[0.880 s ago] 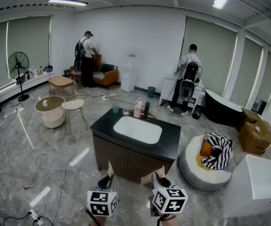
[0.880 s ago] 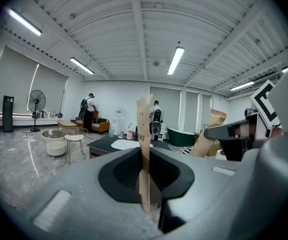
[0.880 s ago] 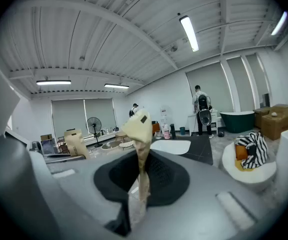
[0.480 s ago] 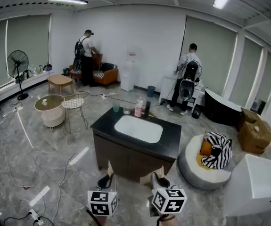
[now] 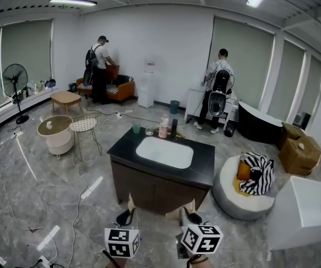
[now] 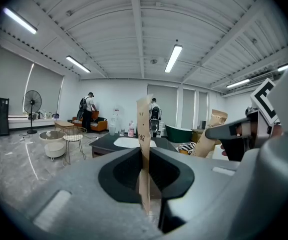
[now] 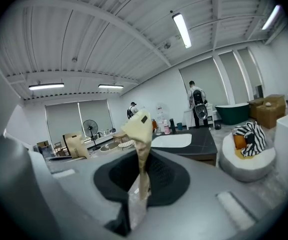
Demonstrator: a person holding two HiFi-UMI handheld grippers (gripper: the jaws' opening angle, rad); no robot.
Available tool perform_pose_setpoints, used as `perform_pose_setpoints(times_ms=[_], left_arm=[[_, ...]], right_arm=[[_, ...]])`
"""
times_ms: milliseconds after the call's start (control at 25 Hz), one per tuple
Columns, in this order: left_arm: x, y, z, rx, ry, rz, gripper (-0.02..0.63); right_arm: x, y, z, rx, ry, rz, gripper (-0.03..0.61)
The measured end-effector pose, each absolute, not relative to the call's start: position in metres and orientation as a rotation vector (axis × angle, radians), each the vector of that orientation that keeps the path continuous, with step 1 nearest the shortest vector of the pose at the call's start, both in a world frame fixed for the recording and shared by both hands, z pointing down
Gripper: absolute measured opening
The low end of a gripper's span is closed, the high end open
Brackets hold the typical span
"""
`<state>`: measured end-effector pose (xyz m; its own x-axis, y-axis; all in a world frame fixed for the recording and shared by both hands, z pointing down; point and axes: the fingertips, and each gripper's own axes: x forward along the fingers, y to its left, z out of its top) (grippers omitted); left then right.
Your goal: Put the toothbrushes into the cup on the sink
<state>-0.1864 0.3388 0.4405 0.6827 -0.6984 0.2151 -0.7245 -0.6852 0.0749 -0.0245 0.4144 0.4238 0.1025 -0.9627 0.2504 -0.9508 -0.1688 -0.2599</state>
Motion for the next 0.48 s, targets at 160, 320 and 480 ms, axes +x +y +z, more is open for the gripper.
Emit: perform_pose_setpoints(times_ms=[160,320,480], left_arm=[[-0.189,0.330,0.446,2.733,-1.157,0.252,0.038],[-0.189,0.320,0.449,2.710,-1.162,0.233,0.038],[-0.183,0.307,0.455,2.687,-1.166,0.223,0.038]], right_arm=[[-0.023,0.413,0.431,-2.326,1.990,-0.589,0.031],[-0.018,0.408,0.432,-2.345,1.980,-0.589,0.031],[-0.006,0.396,0.429,-2.360,1.973,-0.566,0.031]])
